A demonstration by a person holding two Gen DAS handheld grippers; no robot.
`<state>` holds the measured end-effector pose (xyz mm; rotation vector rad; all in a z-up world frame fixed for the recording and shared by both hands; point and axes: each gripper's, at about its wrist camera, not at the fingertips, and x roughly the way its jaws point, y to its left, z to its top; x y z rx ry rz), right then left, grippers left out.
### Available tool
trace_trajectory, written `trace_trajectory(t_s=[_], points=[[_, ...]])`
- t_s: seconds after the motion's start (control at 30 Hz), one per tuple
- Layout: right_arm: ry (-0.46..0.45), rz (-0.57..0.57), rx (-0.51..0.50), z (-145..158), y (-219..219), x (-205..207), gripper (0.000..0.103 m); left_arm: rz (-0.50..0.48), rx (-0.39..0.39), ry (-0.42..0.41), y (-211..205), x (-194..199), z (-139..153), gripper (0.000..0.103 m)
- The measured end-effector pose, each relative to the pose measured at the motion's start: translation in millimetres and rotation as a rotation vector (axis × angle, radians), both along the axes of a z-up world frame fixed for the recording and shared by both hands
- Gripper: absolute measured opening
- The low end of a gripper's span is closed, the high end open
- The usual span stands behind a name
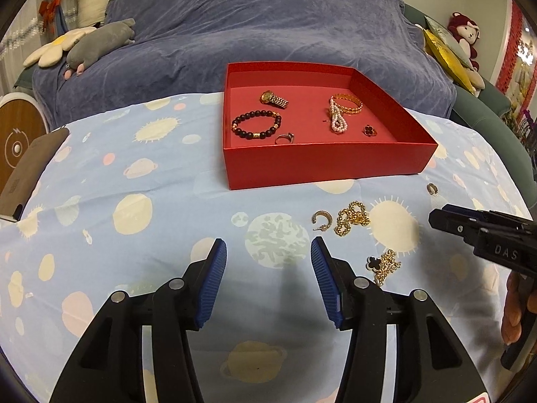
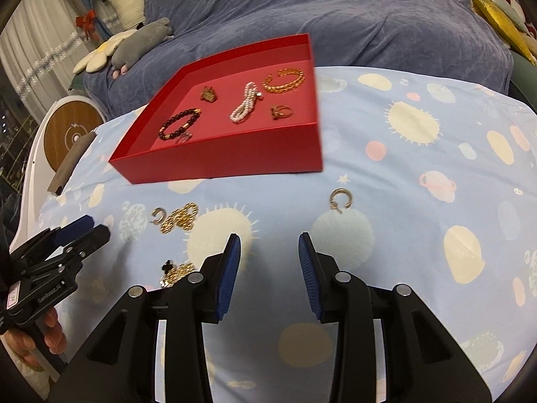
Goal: Organize jewelry
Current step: 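Grasp the gold chain with black clover pendant with the right tool, then grasp the other gold chain with the left tool while the right tool holds the clover chain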
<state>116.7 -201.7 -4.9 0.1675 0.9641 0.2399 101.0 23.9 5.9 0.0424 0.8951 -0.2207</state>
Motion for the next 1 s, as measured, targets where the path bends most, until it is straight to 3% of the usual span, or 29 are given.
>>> trace_trajectory(t_s=[0.23, 0.57, 0.63, 0.8, 1.0], points=[[0.018, 0.132, 0.009, -7.8, 40.8, -14.7, 0.034, 0.011, -0.001, 0.002, 1.1, 0.2, -0.7, 0.05], [-0.014, 0.191, -0.063, -15.4, 72.3, -14.0, 0.034, 0.012, -0.007, 0.002, 1.4, 0.3, 1.0, 0.05], [-0.024, 0.194, -0.087, -15.6, 72.8, -15.1, 0.031, 0.012, -0.007, 0.002, 1.3, 0.3, 1.4, 0.05], [-0.019, 0.18, -0.1, -16.5, 64.1, -14.2, 0.01, 0.01, -0.009, 0.005, 1.2, 0.8, 1.5, 0.05], [-0.017, 0.164, -0.08, -13.0, 55.3, -18.3, 0.003, -0.008, -0.017, 0.011, -2.3, 0.4, 0.4, 0.05]])
